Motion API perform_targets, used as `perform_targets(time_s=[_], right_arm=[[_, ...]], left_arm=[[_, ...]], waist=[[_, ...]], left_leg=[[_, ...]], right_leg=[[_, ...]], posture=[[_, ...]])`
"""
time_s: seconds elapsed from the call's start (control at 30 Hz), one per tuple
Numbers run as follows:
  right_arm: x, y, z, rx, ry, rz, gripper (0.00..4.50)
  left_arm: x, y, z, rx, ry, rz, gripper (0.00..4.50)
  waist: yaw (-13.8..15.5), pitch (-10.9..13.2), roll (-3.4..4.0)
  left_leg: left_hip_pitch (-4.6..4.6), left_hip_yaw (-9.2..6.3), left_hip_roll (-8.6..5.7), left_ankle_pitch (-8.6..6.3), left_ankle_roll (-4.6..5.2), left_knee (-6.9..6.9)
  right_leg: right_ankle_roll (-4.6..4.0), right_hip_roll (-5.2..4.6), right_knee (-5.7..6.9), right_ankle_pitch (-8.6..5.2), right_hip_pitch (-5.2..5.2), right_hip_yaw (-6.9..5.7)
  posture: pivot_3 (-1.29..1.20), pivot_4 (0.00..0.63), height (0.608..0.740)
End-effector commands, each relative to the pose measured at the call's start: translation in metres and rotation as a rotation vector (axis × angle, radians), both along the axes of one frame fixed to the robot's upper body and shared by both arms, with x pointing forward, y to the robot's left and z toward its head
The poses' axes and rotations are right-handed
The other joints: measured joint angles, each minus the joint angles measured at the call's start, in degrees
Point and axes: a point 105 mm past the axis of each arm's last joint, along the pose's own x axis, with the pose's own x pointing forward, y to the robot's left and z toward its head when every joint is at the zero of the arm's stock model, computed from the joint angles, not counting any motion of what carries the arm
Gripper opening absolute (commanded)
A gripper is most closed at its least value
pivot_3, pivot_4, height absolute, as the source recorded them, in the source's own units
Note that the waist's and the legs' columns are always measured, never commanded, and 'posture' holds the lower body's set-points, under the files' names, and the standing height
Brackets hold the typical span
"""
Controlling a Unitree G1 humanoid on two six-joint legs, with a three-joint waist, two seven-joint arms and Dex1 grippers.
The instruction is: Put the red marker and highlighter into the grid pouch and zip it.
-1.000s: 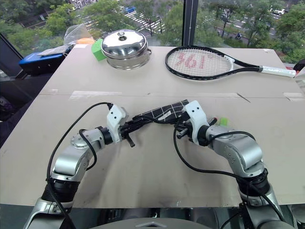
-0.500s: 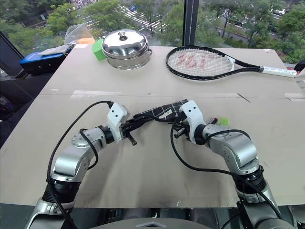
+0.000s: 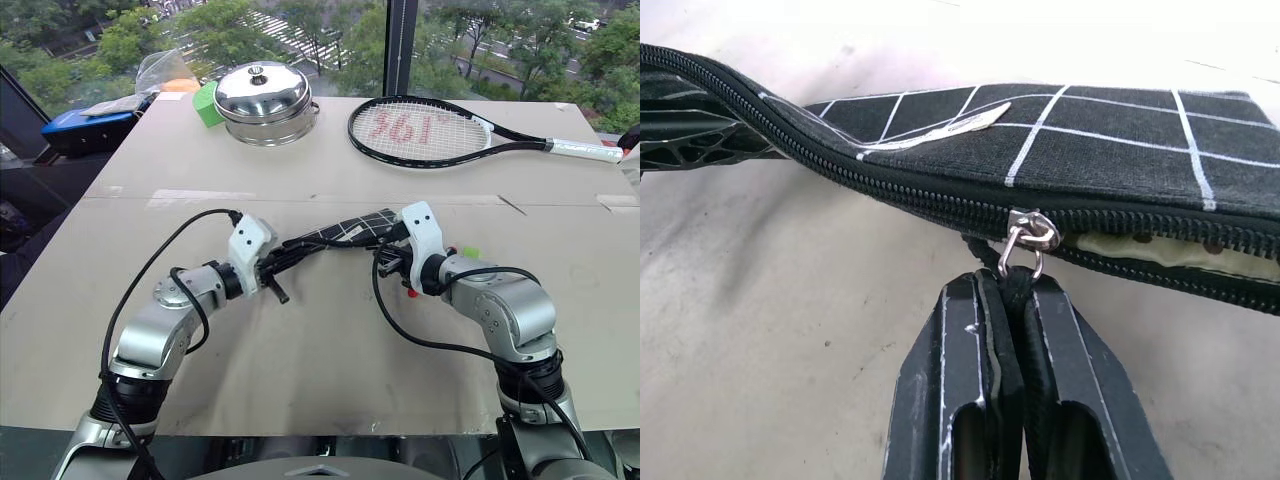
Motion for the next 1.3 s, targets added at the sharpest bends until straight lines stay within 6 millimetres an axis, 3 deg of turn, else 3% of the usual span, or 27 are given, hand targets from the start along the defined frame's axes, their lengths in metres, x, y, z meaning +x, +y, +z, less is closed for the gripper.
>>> perform_targets(time_s=[0.03,0.1,0.2,0.23,0.33,0.5,0.63,0.9,1.3], right_arm=[[0.001,0.004,0.014,0.028,-0.047,0.009,0.03],[-0.003,0.019,0.014,0.047,-0.041,0.060,0.03],[-0.040,0.070,0.021,0.151,0.006,0.356,0.03],[-0.036,0.075,0.021,0.166,0.011,0.350,0.03],[-0.014,0.070,0.016,0.123,-0.004,0.276,0.03],[-0.006,0.061,0.012,0.101,-0.008,0.234,0.03],[0.006,0.042,0.008,0.092,-0.014,0.129,0.03],[0.012,0.013,-0.001,0.041,-0.022,0.031,0.03],[0.011,0.028,0.003,-0.043,-0.115,0.060,0.03]], left_arm=[[0.001,-0.009,0.018,-0.006,-0.077,-0.019,0.00],[0.003,-0.010,0.019,-0.017,-0.074,-0.010,0.00],[0.005,-0.014,0.020,-0.027,-0.069,-0.006,0.00],[0.005,-0.015,0.020,-0.029,-0.070,-0.008,0.00],[0.004,-0.016,0.025,-0.038,-0.074,-0.011,0.00],[0.002,-0.015,0.028,-0.051,-0.074,-0.010,0.00],[-0.001,-0.011,0.029,-0.074,-0.063,0.012,0.00],[-0.004,-0.005,0.030,-0.110,-0.006,0.012,0.00],[0.004,-0.017,0.034,-0.130,0.024,0.053,0.00]], waist=[[0.01,0.00,0.00],[-0.01,0.00,0.00],[-0.24,0.01,0.00],[-0.42,0.00,-0.01],[-0.78,0.01,0.00],[-0.52,0.01,-0.03],[-0.64,0.01,-0.03],[-0.92,0.02,-0.03],[-1.28,0.04,-0.05]], left_leg=[[0.00,0.00,0.00,0.00,0.00,0.00],[0.00,0.00,0.00,0.00,0.00,0.00],[0.00,-0.01,0.00,0.00,0.00,-0.01],[0.01,-0.01,0.01,0.00,0.00,-0.02],[0.03,-0.03,0.01,0.00,0.00,-0.05],[-0.02,0.00,-0.03,0.00,0.00,-0.02],[-0.02,-0.01,-0.02,0.00,0.00,-0.05],[-0.01,-0.01,-0.01,0.00,-0.01,-0.05],[0.00,-0.02,-0.04,0.00,-0.01,-0.05]], right_leg=[[0.00,0.00,0.00,0.00,0.00,0.00],[0.00,0.00,0.00,0.00,0.00,0.00],[0.01,0.02,0.00,0.00,0.00,0.00],[0.03,0.03,0.00,0.02,-0.01,0.00],[0.07,0.10,0.02,0.04,-0.01,0.00],[0.07,-0.01,-0.04,0.04,0.01,0.03],[0.08,0.01,-0.04,0.05,0.00,0.02],[0.08,0.01,-0.03,0.05,0.00,0.02],[0.09,0.05,-0.03,0.05,0.00,0.04]], posture=[[0.00,0.150,0.740],[0.00,0.150,0.740],[0.00,0.150,0.740],[0.00,0.150,0.740],[0.00,0.150,0.740],[0.00,0.150,0.740],[0.00,0.150,0.740],[0.00,0.150,0.740],[0.00,0.150,0.740]])
